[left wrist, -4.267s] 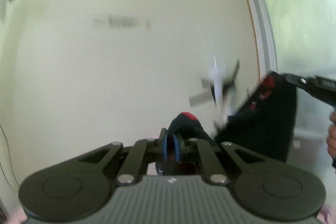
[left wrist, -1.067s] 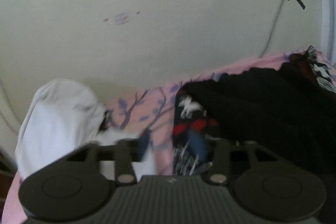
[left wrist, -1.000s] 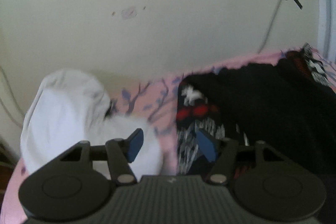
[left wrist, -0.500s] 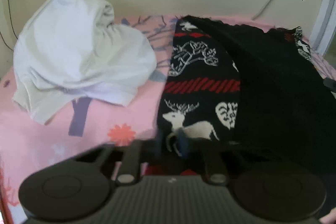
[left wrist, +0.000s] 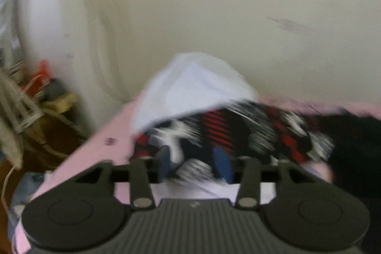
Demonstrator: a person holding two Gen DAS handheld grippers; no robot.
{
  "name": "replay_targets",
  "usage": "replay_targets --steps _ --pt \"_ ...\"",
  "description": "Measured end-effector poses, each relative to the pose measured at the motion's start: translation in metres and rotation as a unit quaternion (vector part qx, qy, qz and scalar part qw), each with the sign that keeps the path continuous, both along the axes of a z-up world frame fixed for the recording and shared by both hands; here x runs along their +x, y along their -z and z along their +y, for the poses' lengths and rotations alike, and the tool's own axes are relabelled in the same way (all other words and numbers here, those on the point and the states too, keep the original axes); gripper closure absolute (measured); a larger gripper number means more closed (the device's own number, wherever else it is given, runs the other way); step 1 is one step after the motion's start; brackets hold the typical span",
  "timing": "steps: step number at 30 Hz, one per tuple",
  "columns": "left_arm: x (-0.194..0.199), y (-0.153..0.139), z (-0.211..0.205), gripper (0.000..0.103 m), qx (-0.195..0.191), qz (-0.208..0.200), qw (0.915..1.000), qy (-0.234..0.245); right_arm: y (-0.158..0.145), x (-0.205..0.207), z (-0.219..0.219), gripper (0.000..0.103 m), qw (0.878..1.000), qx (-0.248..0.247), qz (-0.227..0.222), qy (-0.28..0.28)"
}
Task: Fold small clothes
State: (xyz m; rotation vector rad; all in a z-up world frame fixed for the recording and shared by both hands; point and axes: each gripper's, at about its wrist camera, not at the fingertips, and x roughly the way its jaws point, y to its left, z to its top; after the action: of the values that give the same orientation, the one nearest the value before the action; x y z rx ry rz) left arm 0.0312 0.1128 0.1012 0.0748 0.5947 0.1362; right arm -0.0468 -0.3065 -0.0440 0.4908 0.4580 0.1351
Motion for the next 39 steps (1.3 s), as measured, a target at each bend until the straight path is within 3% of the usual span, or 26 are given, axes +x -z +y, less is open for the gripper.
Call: replay_targets --steps 3,6,10,12,15,17,18,19,20,23,25,26,28,32,35,36,38,39 --pt "-0.016 0.012 -0.043 0.045 -0.009 0.01 0.996 0.088 0.001 -0.001 -0.006 0.047 1.0 0.021 -0.006 0.003" --pt "-0.014 0.021 -0.088 0.03 -0.036 0.022 0.984 0.173 0.004 -0.003 -0.021 0.049 0.998 0.064 -0.013 0.018" --pt "-0.001 0.037 -0.153 0.028 -0.03 0.028 0.9692 0.243 0.006 0.005 -0.054 0.062 0.993 0.102 0.005 0.055" --pt "0.009 0.046 -0.179 0.028 -0.035 0.029 0.9626 0.267 0.003 0.012 -0.076 0.063 0.991 0.108 0.006 0.078" --pt "0.026 0.062 -0.208 0.028 -0.037 0.03 0.9587 0.28 -0.01 0.035 -0.111 0.062 0.989 0.105 -0.01 0.101" --pt "0.04 0.076 -0.215 0.028 -0.038 0.04 0.9589 0.278 -0.022 0.06 -0.13 0.05 0.99 0.077 -0.014 0.116" --pt "0.046 0.084 -0.218 0.028 -0.045 0.05 0.9583 0.278 -0.025 0.074 -0.14 0.035 0.99 0.069 -0.014 0.118" --pt "0.049 0.091 -0.22 0.03 -0.049 0.059 0.9578 0.277 -0.028 0.09 -0.149 0.03 0.99 0.068 -0.015 0.119" --pt "0.054 0.095 -0.221 0.031 -0.044 0.076 0.9578 0.274 -0.031 0.109 -0.16 0.029 0.991 0.071 -0.017 0.113" --pt "0.05 0.093 -0.217 0.029 -0.046 0.06 0.9613 0.265 -0.027 0.159 -0.187 0.033 0.989 0.049 0.001 0.141" --pt "0.052 0.094 -0.215 0.029 -0.047 0.064 0.9629 0.258 -0.016 0.19 -0.197 0.046 0.988 0.013 0.027 0.15" --pt "0.053 0.094 -0.215 0.029 -0.048 0.064 0.9629 0.257 -0.01 0.202 -0.199 0.047 0.988 -0.004 0.045 0.148" --pt "0.053 0.095 -0.214 0.029 -0.05 0.066 0.9624 0.259 0.003 0.22 -0.196 0.049 0.989 -0.028 0.074 0.122" --pt "0.054 0.095 -0.215 0.029 -0.048 0.067 0.961 0.264 0.012 0.24 -0.172 0.047 0.993 -0.071 0.08 0.058" --pt "0.054 0.095 -0.216 0.029 -0.043 0.067 0.9599 0.269 0.012 0.254 -0.162 0.044 0.992 -0.084 0.084 0.049" --pt "0.053 0.095 -0.217 0.029 -0.042 0.067 0.9599 0.269 0.014 0.261 -0.161 0.045 0.99 -0.087 0.095 0.049" --pt "0.053 0.095 -0.216 0.029 -0.043 0.066 0.9599 0.269 0.016 0.269 -0.159 0.069 0.99 -0.086 0.104 0.05" --pt "0.053 0.095 -0.216 0.029 -0.045 0.067 0.9599 0.269 0.017 0.27 -0.159 0.103 0.989 -0.084 0.106 0.054"
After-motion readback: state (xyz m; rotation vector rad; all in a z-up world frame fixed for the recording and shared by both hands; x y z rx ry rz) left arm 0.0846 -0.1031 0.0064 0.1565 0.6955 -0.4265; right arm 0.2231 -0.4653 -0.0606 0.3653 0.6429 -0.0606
